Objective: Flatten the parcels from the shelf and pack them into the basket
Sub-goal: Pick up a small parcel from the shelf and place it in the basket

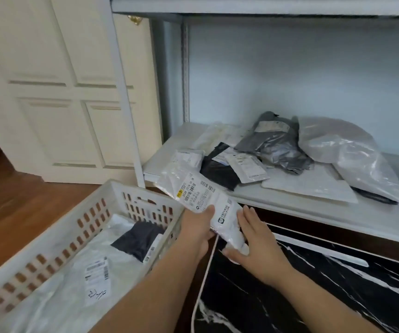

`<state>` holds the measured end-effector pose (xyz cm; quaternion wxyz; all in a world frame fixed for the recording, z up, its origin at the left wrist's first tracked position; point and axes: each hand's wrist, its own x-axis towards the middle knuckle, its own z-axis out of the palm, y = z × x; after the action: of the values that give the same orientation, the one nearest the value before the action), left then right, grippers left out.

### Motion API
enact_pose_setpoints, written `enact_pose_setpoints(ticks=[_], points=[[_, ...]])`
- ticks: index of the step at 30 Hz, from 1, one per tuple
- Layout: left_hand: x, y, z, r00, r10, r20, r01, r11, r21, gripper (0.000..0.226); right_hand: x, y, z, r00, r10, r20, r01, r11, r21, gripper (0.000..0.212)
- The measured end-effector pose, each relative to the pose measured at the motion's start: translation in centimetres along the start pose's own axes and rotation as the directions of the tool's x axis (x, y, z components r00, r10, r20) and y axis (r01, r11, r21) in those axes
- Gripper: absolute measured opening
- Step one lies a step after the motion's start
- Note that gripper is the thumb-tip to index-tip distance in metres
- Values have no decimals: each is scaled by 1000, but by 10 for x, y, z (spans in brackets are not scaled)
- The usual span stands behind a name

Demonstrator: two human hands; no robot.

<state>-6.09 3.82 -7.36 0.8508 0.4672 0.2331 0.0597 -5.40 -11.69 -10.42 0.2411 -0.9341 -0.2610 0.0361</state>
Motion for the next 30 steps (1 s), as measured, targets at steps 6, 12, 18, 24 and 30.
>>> enact_pose_setpoints(ticks=[6,12,18,24,30], points=[[14,50,-67,999,5,49,-11,992,123,28,50,-67,-5,905,309,291,-387,315,867,89],[42,71,-133,996,63,-59,-59,996,61,34,107,-113,33,942,312,124,-314,688,655,12],[67,60,-183,997,50,-65,-41,991,128,38,153,-138,92,967,236,90,-252,865,434,12],[123,29,-253,903,-67,-425,193,946,260,39,184,-133,136,991,76,111,-88,990,107,33],[165,-6,-289,854,-32,-519,360,756,547,36,206,-124,174,951,-70,300,128,976,-178,43]])
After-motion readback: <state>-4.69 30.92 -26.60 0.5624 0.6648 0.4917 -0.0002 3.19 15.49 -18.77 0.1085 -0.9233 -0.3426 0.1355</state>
